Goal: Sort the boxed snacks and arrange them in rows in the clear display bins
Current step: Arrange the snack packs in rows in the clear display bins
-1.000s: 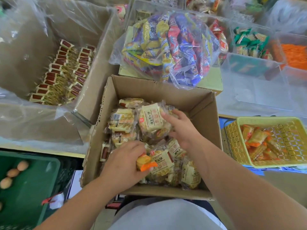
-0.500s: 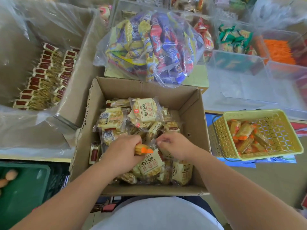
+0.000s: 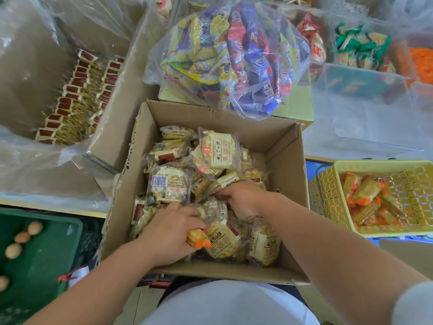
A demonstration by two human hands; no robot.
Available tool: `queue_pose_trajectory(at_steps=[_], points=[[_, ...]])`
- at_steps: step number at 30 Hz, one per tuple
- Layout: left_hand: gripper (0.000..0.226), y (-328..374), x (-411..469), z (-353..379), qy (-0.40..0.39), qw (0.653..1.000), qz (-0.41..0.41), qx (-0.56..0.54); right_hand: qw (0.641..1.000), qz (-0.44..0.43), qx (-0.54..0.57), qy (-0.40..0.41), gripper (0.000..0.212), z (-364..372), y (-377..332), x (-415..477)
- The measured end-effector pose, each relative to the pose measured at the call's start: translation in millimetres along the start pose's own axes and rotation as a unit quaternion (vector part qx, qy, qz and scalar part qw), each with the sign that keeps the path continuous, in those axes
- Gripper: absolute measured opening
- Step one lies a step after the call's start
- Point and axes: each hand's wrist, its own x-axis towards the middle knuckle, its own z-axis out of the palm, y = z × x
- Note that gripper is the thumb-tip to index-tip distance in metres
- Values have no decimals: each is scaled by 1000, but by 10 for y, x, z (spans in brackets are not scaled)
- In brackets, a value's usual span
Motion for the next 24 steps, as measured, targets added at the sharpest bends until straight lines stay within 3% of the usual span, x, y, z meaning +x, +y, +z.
queue_pose_trajectory(at_steps=[5,10,13,18,22,24], points=[[45,-32,-129,25,15,999,-19,-35,993,-41,-106,-26,59,42,1,173],[45,-20,-125,-6,28,997,-27,-66,985,-45,-167,20,82,163,58,181],[47,-35,-122,9,34,996,-32,-80,975,-36,-217,14,75,189,134,154],[51,-62,-122,42,35,995,-35,-88,980,-16,-199,3,73,146,131,144],[51,-70,-108,46,32,995,-35,-92,973,2,-228,-37,87,112,58,159],[51,-73,-98,47,32,995,-33,-92,968,26,-241,-64,78,95,12,171]])
